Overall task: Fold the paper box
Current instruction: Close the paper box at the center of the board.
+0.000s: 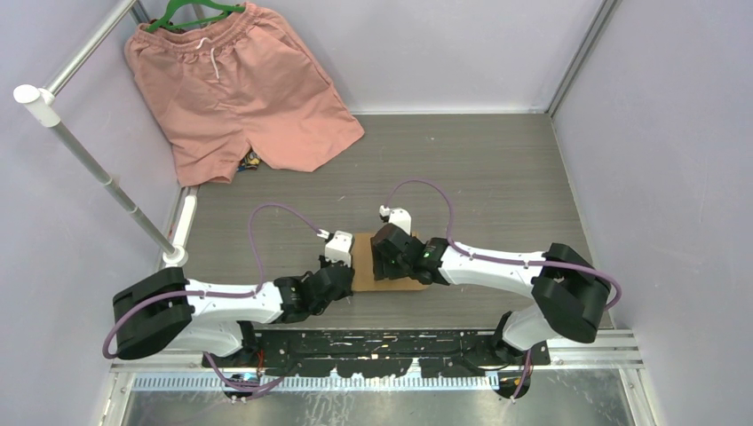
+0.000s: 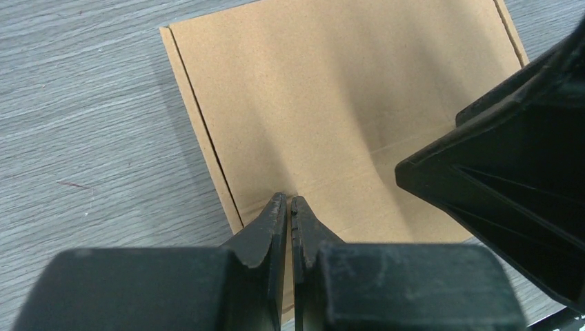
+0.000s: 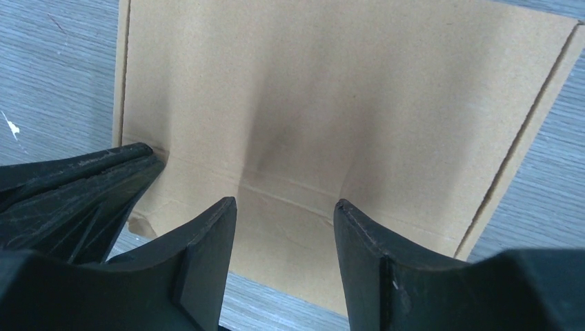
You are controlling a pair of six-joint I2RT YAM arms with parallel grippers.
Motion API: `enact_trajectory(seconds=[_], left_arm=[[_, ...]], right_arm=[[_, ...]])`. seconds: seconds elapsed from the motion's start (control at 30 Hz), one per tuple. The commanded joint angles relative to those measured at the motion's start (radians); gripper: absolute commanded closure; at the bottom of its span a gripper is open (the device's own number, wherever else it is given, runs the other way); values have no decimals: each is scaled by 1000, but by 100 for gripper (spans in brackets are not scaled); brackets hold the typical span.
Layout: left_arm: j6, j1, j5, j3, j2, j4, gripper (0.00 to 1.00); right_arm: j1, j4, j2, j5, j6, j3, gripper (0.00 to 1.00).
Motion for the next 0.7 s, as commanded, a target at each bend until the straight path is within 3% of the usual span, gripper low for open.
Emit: enact_trajectory(seconds=[0.0, 0.4, 0.67], left_arm=[[-19, -5, -16, 4, 5, 12, 93], [2, -5, -27, 9, -68, -32, 93], [9, -6, -27, 5, -145, -79, 92]], right_arm=[[6, -42, -81, 25, -8, 45, 40], [14, -143, -239, 16, 18, -38, 40], [85, -138, -208, -14, 15, -29, 41]])
